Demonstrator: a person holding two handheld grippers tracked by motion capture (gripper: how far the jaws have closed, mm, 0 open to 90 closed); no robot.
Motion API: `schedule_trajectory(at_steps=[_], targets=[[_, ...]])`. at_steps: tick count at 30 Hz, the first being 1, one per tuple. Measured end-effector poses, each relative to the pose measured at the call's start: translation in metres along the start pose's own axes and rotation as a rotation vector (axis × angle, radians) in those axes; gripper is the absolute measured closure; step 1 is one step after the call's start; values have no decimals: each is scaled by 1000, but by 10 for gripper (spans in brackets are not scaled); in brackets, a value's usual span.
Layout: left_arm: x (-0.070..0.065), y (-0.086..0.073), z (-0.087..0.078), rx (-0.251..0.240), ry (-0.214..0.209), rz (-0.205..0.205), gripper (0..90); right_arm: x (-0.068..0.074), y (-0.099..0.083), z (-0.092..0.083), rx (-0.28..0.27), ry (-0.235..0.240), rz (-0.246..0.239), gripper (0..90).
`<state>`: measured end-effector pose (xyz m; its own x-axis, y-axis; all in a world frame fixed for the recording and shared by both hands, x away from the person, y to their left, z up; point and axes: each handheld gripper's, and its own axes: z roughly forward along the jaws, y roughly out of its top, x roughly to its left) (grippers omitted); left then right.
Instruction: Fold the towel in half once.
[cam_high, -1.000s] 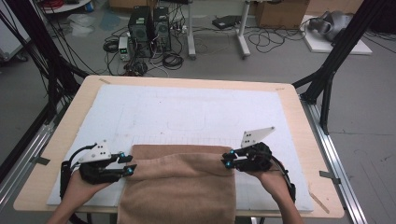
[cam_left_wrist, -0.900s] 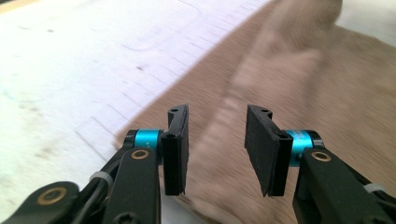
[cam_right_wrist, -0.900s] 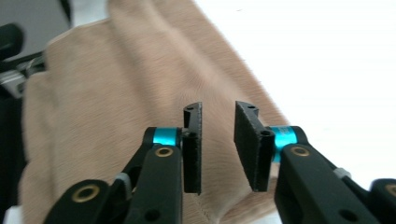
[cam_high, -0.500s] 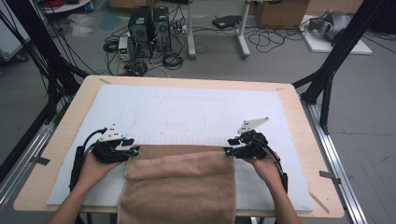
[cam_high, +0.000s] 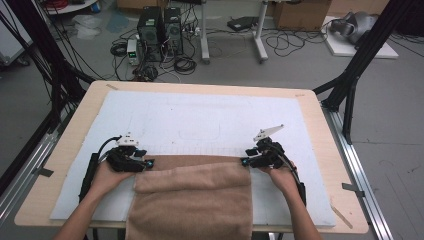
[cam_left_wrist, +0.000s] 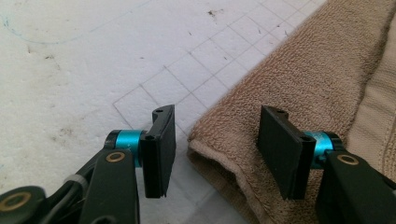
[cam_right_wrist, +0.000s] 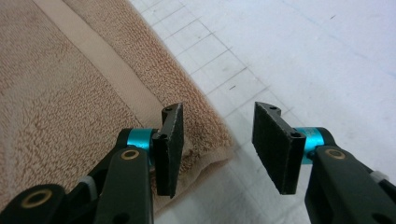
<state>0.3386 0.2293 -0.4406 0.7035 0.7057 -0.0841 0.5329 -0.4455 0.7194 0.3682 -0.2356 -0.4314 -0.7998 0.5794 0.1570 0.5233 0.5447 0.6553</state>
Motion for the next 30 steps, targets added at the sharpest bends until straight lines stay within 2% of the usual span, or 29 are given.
schedule_trajectory(at_steps=[2,4,6,11,14,20,21,24,27,30], targets=[[0,0,-1,2,-1,2,493,-3,-1,0,-11,8,26,548],[0,0,0,-1,-2,1,495,-6,-1,-4,-32,-18,35,556],[1,0,0,-2,-1,6,496,-8,-1,-5,-38,-20,43,564],[0,0,0,-6,6,6,522,-3,0,4,9,9,13,601],[-2,0,0,-6,9,23,535,0,1,6,21,29,0,658],[-1,-1,0,-7,-14,1,616,2,1,7,33,65,-11,785],[-2,0,0,-6,-29,2,659,3,2,6,36,67,-22,807],[-4,2,-1,0,-25,25,786,6,4,5,43,52,-56,842],[0,3,-1,-10,-35,-7,820,3,4,3,31,41,-46,848],[3,5,-1,-30,-16,-24,833,0,5,-1,10,39,-28,849]])
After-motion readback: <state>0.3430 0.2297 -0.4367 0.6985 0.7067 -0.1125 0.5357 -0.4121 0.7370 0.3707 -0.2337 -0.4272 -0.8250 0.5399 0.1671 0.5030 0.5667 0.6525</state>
